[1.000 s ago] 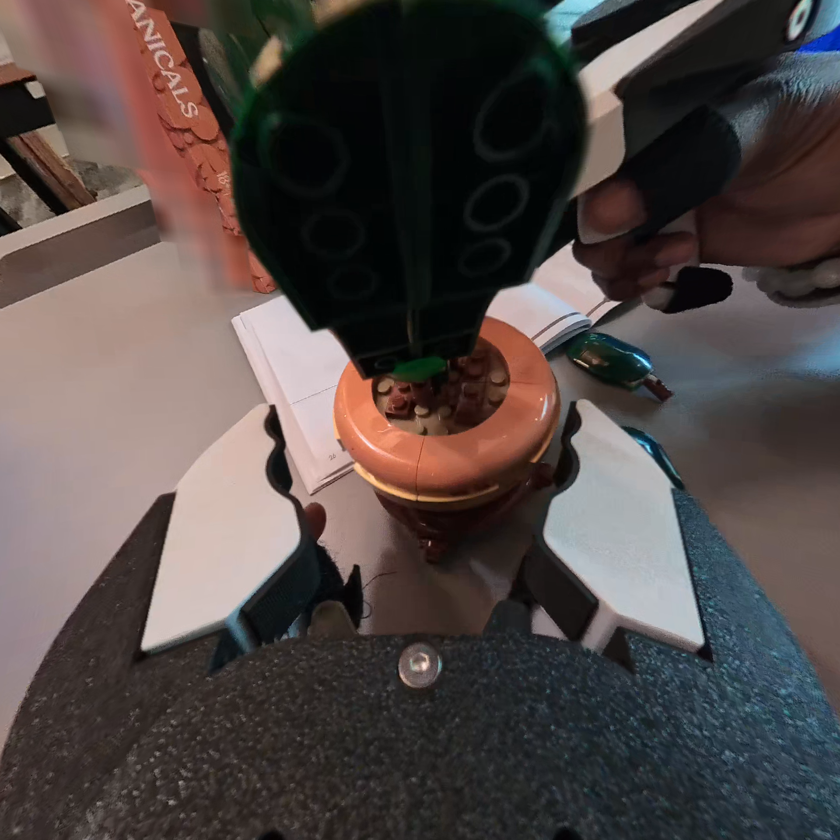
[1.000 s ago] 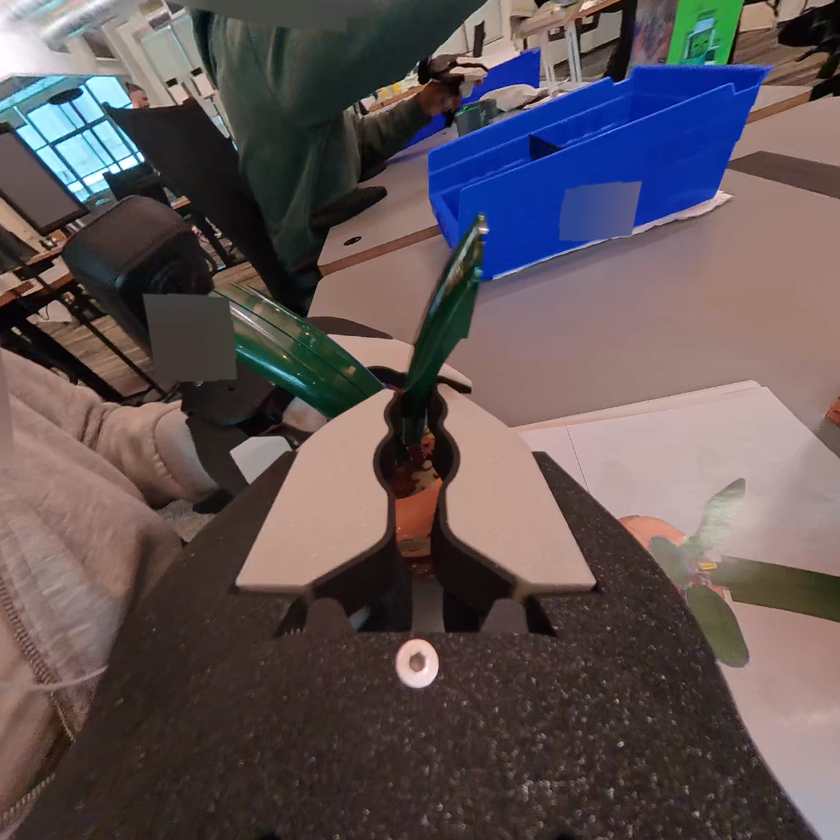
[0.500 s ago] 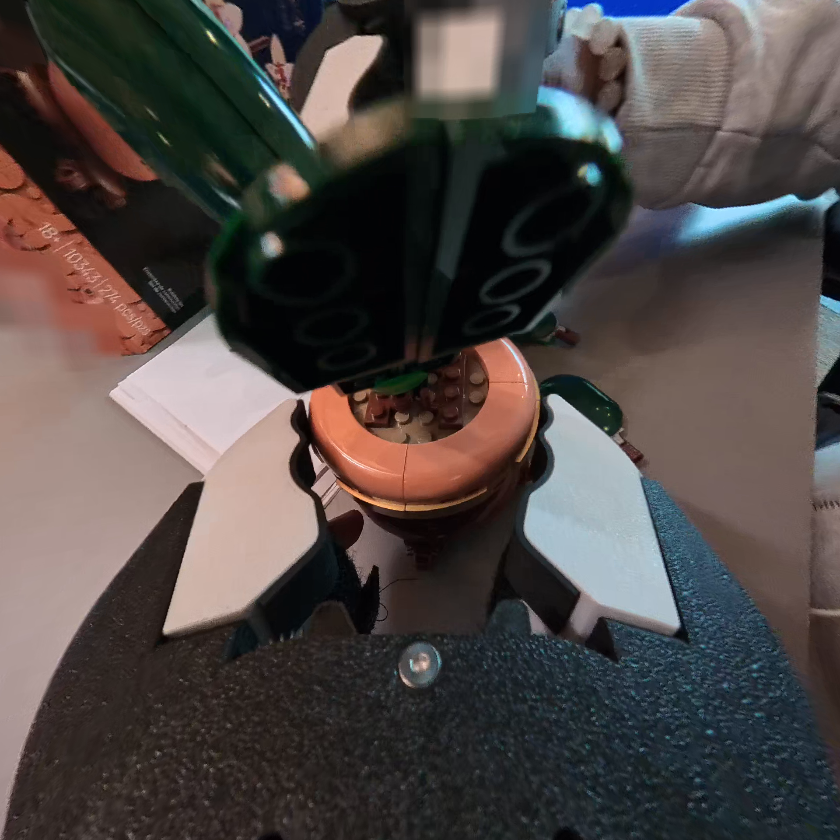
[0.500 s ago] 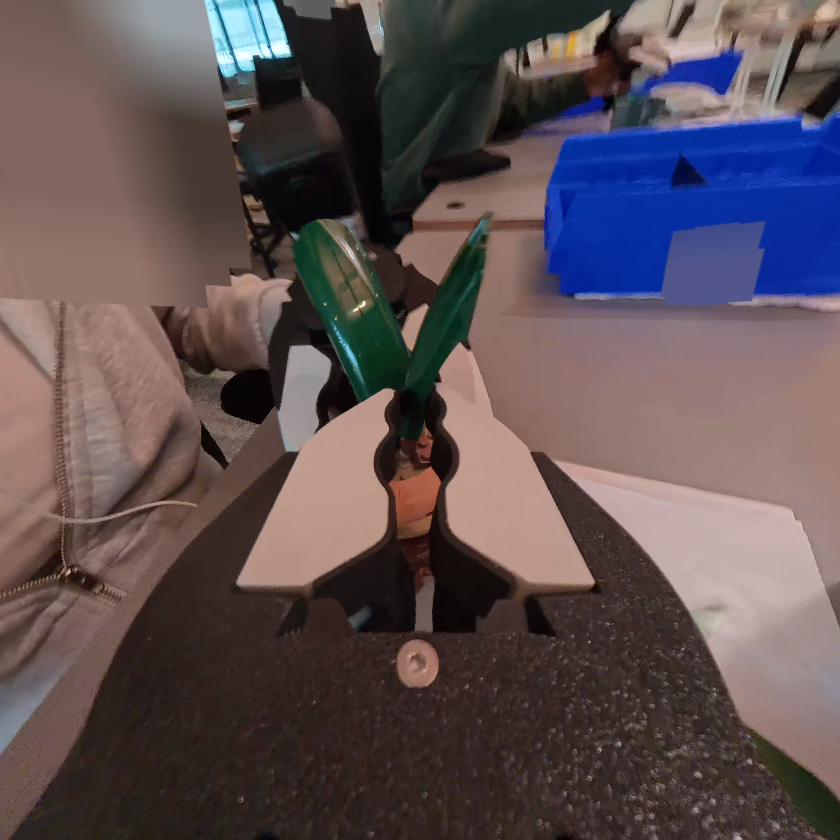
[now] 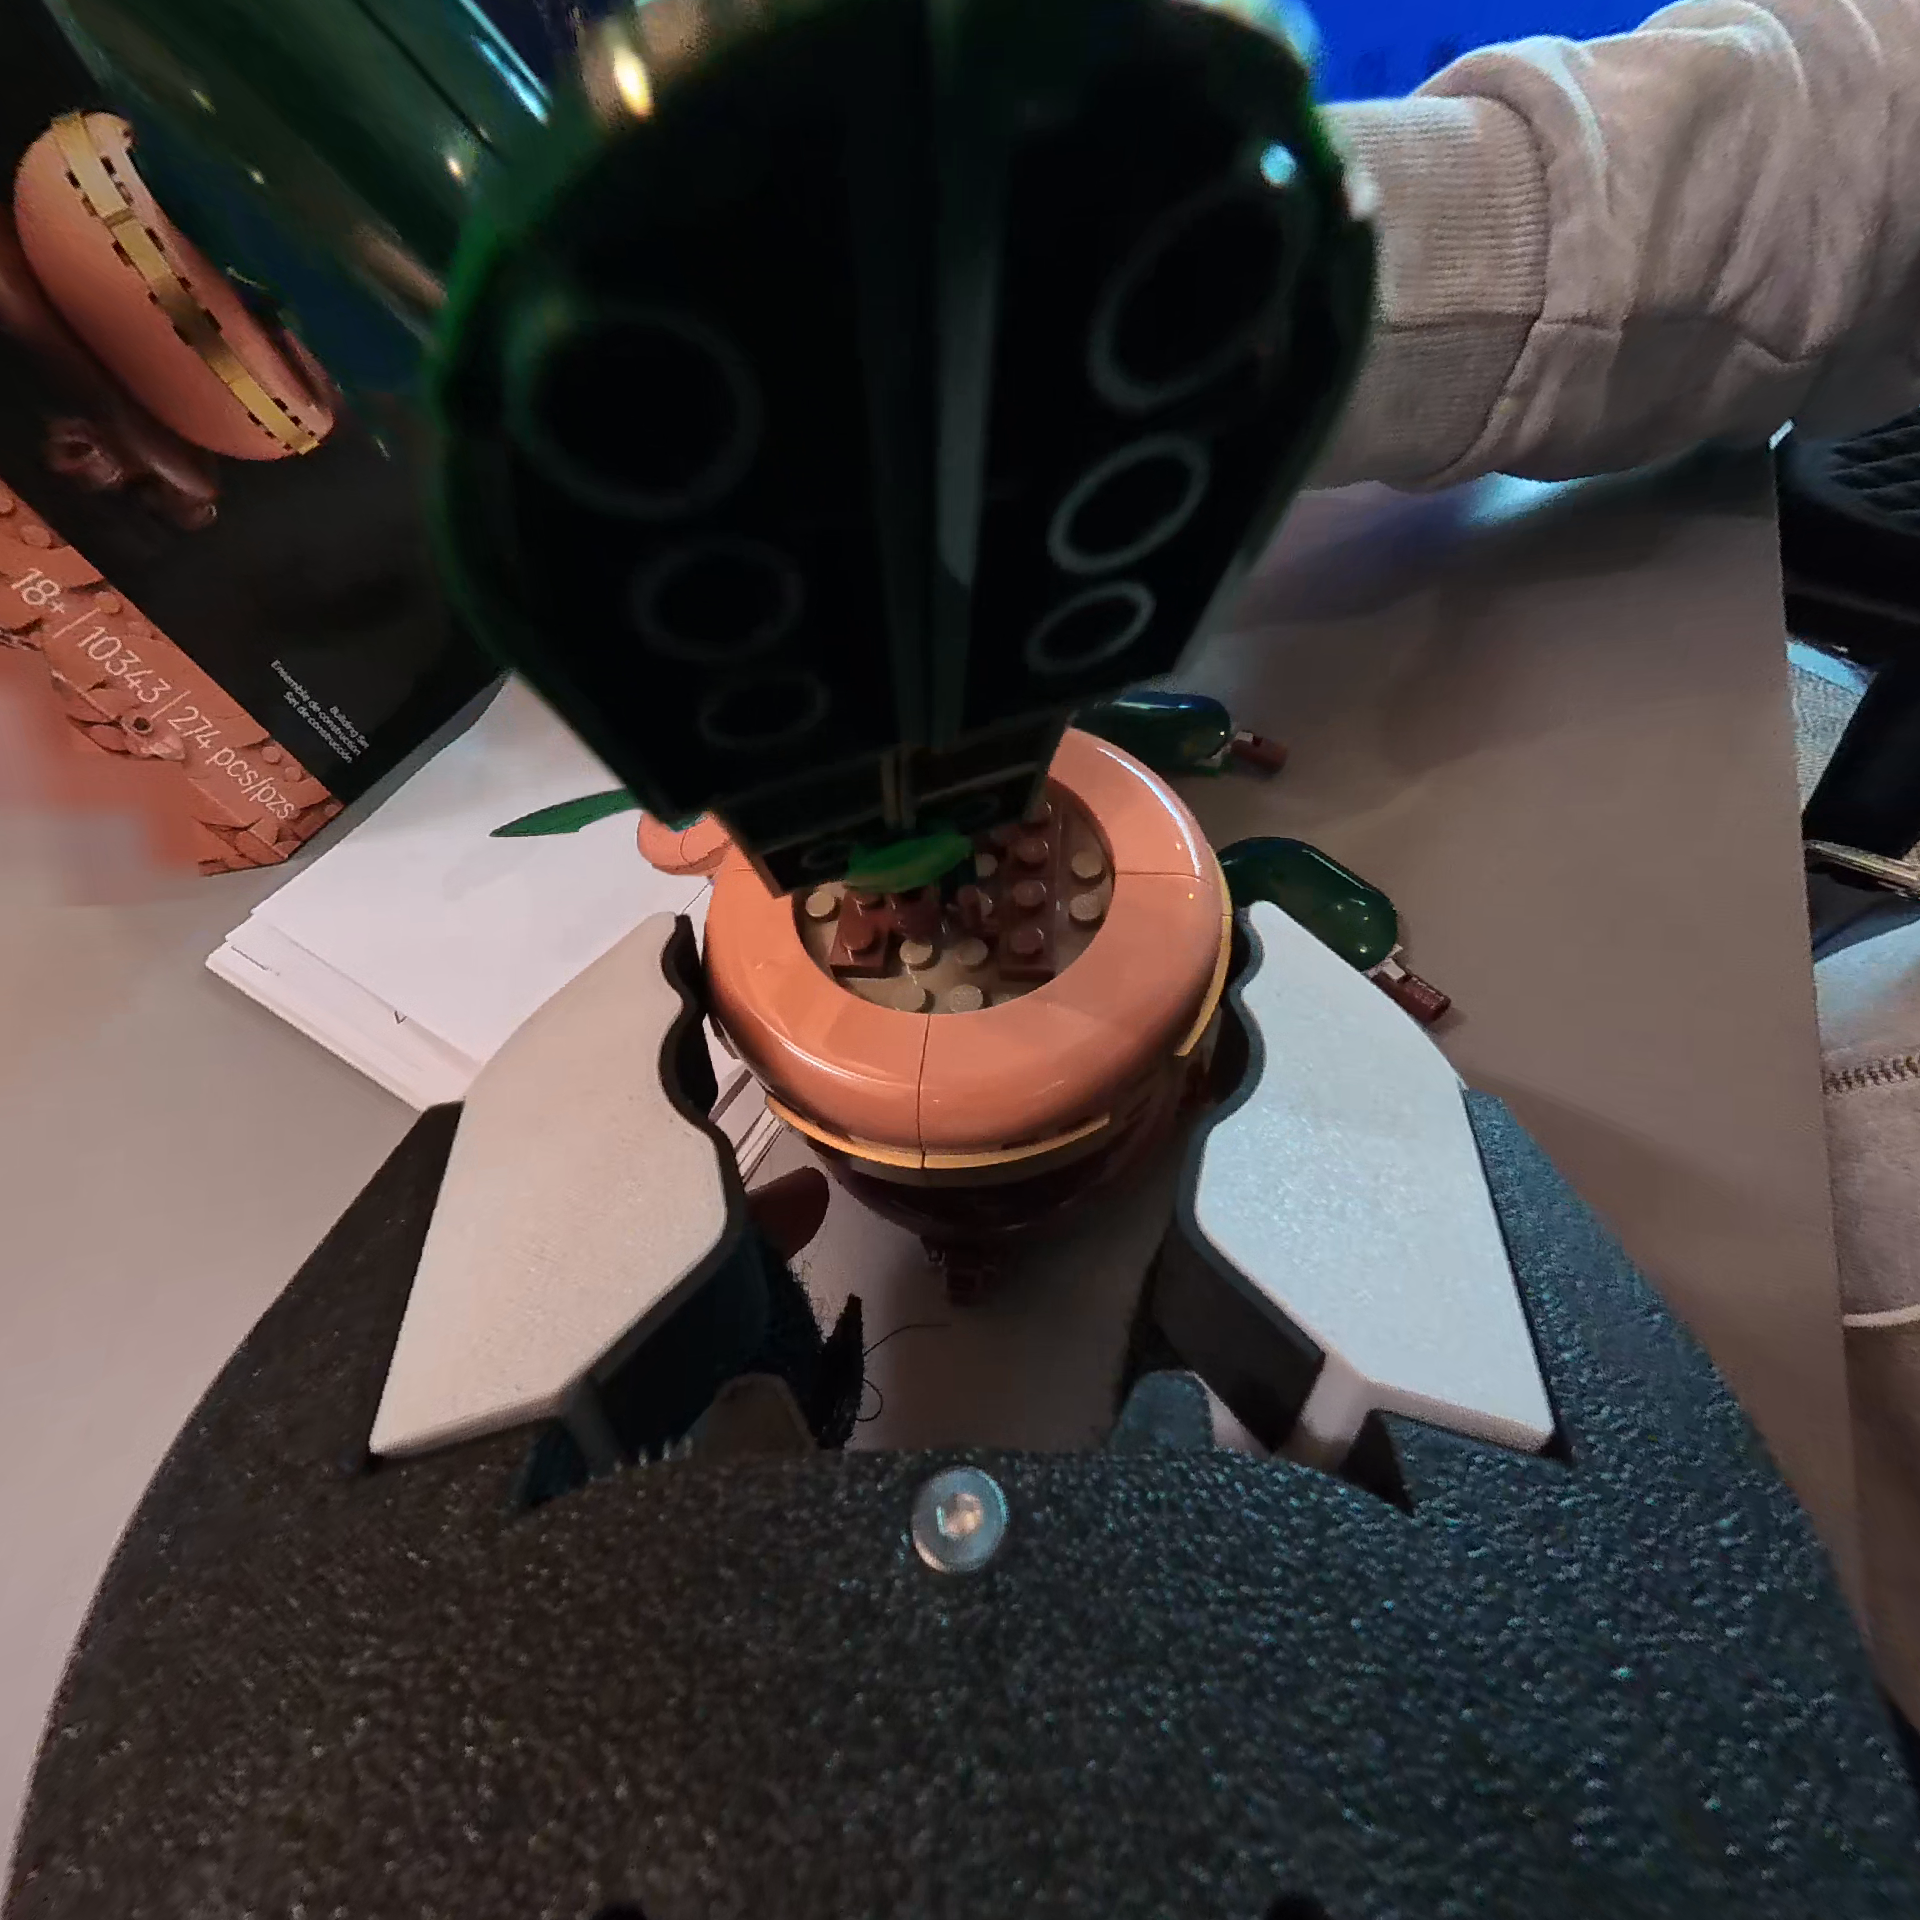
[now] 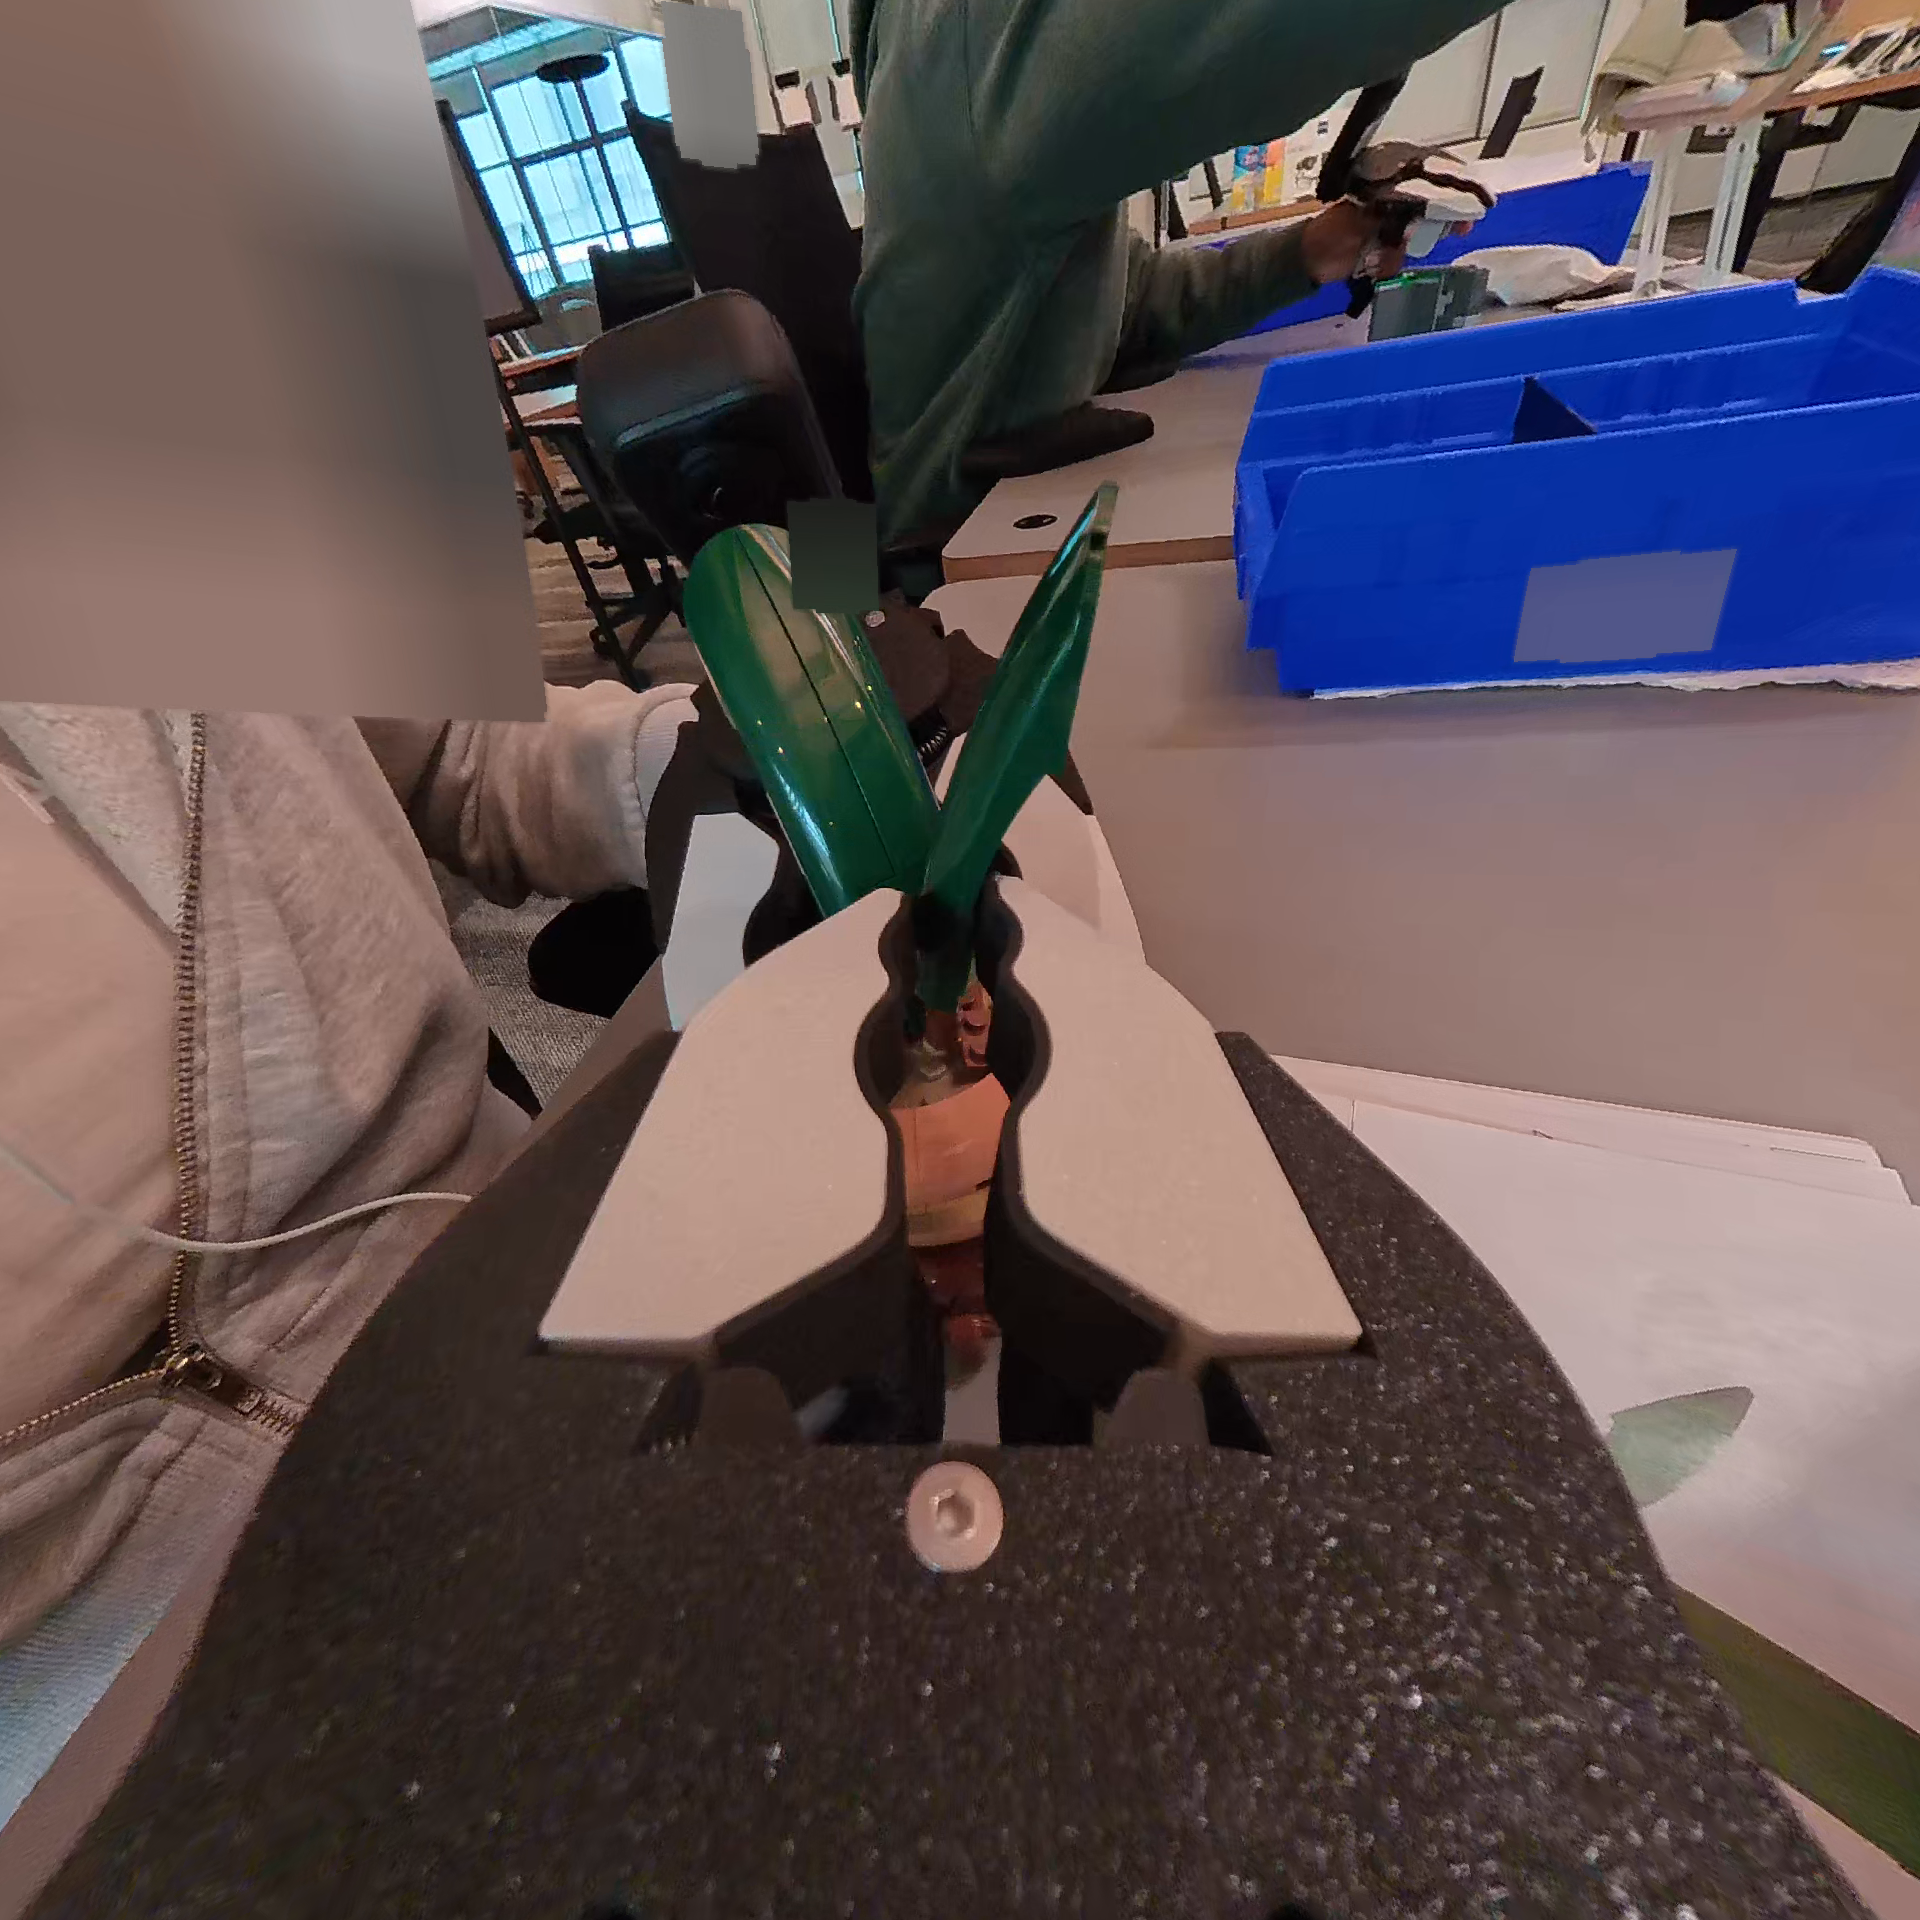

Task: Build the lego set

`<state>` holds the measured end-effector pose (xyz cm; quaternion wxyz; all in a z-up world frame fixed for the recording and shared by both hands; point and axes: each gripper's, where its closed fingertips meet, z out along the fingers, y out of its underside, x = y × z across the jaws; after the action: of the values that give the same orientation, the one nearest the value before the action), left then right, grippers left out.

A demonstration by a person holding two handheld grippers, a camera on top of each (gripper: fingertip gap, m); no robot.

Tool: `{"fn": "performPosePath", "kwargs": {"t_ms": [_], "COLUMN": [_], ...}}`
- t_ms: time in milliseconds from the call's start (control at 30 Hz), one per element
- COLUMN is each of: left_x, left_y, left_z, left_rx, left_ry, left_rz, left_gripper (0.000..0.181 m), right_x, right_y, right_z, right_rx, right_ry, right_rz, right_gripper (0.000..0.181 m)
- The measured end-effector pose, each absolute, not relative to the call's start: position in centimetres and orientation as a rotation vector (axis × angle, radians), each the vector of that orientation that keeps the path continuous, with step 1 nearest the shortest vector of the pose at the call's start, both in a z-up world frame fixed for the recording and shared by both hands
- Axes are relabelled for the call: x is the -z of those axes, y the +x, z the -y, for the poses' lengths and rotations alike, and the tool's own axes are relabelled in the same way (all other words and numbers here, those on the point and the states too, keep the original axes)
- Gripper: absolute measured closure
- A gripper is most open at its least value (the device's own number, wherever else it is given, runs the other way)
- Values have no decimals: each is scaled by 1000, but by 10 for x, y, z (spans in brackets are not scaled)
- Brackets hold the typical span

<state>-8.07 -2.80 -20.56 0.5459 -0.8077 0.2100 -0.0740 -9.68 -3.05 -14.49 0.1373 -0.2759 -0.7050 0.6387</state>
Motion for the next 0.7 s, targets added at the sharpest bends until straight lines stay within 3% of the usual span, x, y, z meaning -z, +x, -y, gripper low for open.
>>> {"fn": "performPosePath", "kwargs": {"t_ms": [700], "left_x": [211], "left_y": [-82], "left_z": [28], "left_rx": [21], "left_ry": [-1924], "left_rz": [-528], "left_gripper": [80], "right_x": [148], "right_y": [-90], "right_z": [36], "right_rx": [-1757], "right_ry": [-829], "right_rz": [2094], "right_gripper": [172]}}
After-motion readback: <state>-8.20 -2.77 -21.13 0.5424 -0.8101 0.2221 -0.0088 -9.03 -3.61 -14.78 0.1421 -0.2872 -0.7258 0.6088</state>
